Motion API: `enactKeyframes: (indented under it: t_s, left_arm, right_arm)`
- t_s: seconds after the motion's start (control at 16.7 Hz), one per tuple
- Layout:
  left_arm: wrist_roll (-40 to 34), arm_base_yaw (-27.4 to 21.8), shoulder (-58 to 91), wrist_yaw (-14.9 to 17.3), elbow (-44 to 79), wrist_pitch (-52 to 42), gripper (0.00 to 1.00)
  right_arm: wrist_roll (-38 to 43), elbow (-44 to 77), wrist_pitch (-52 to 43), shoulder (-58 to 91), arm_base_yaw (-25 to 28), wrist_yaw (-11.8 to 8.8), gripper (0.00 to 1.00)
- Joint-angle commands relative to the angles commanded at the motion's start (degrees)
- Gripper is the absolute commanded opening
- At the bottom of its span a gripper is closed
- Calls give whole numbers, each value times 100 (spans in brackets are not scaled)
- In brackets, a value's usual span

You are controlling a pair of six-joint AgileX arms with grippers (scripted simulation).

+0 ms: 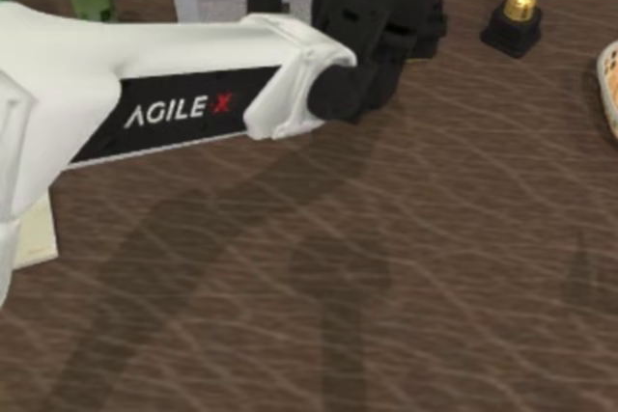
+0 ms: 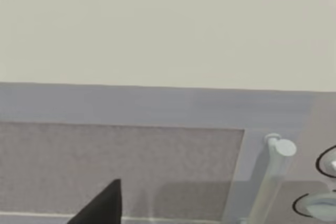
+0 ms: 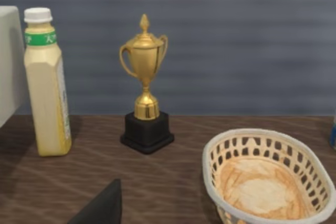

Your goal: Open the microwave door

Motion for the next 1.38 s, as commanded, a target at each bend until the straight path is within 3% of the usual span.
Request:
enactKeyframes:
  t_s: [0.36,0.66,1.38]
  left_arm:
    - [291,430,1033,383,991,217,100]
    - [332,494,1161,439,1116,245,100]
    - [332,494,1161,439,1116,245,10]
  right_arm:
    - [0,0,0,0,0,0,100]
    - [0,0,0,0,0,0,100]
    - [0,0,0,0,0,0,100]
